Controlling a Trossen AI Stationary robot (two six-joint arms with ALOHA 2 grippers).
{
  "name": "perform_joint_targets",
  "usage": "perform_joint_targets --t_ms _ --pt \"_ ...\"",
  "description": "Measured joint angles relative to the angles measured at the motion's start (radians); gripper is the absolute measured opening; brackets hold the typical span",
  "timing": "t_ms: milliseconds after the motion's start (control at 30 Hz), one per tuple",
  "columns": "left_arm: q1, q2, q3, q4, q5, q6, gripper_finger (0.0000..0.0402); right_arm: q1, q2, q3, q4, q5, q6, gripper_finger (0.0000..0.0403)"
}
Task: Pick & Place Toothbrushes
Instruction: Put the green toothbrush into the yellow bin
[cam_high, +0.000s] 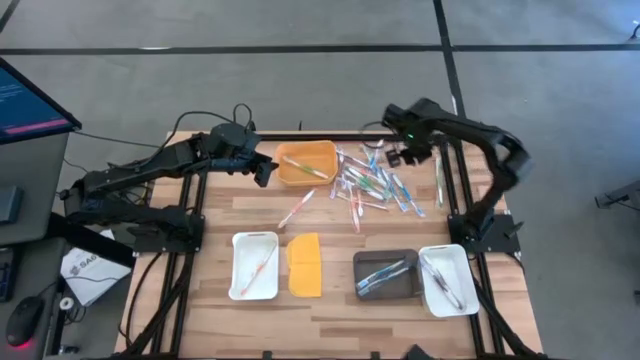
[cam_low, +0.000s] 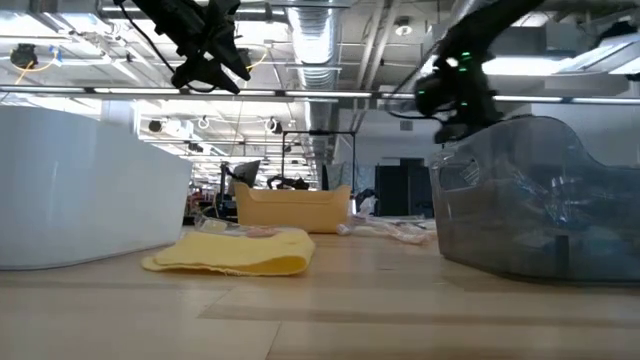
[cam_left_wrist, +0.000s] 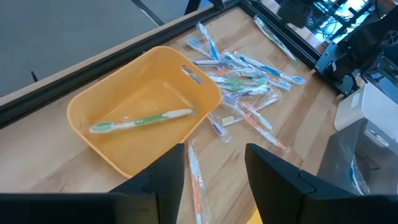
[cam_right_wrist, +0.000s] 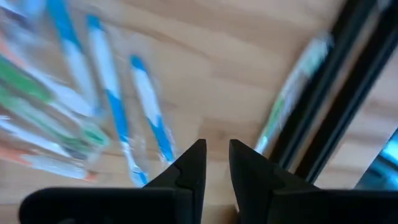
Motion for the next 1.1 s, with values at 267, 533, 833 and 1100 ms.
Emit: perform_joint_targets --t_ms 267,533,833,1100 --pt "0.0 0.0 0.0 0.006 0.0 0.002 0.0163 -0.054 -0.24 -0.321 0.106 -0.052 0.13 0.007" --pt "0.0 0.0 0.0 0.009 0.0 0.002 0.0163 -0.083 -0.291 -0.455 0.16 -0.047 0.199 0.0126" --pt "0.0 0.0 0.0 0.008 0.0 -0.001 0.0163 -0.12 -0.238 -0.513 0.269 -0.047 0.177 0.0214" --pt "0.0 0.0 0.0 0.006 0.001 -0.011 0.0163 -0.195 -0.176 -0.556 0.35 -0.058 0.161 0.0225"
